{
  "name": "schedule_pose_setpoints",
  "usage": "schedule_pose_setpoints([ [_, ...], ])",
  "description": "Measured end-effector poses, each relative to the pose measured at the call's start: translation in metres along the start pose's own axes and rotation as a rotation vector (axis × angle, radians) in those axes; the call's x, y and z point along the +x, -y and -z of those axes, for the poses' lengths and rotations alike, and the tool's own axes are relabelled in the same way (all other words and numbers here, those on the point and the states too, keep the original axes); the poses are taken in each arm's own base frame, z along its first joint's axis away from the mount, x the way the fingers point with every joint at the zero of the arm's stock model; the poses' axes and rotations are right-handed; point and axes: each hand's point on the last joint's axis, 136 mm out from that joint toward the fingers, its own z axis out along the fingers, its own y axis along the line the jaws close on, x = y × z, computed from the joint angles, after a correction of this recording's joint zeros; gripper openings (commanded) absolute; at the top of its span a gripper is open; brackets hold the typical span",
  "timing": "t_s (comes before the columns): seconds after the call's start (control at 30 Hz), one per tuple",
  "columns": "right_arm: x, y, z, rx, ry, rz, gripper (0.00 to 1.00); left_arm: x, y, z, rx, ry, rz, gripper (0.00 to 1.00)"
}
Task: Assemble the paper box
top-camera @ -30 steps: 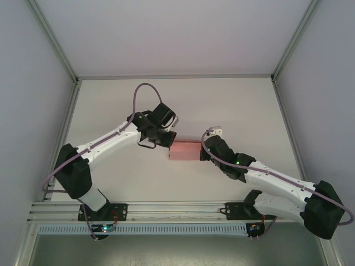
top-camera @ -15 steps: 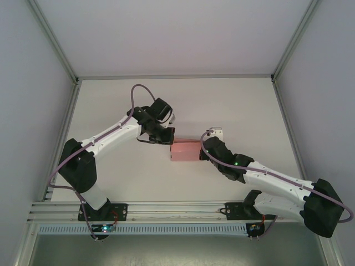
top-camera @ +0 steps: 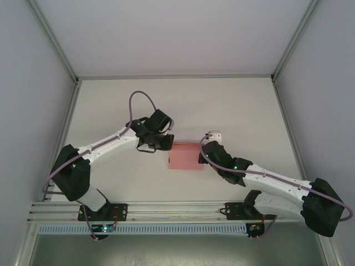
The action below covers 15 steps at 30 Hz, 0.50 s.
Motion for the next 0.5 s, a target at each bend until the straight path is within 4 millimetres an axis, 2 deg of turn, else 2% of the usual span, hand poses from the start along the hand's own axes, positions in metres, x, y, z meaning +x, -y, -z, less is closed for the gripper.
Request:
schedule_pose_setpoints([
  [0.27, 0.004, 0.001, 0.01, -0.071, 0.062, -0.012, 0.0, 0.013, 0.008, 0.0, -0.011, 0.137, -0.122, 0.0],
  [0.5, 0.003, 0.002, 0.012, -0.082, 0.09, 0.04, 0.0, 0.014, 0.012, 0.0, -0.029, 0.165, -0.171, 0.0],
])
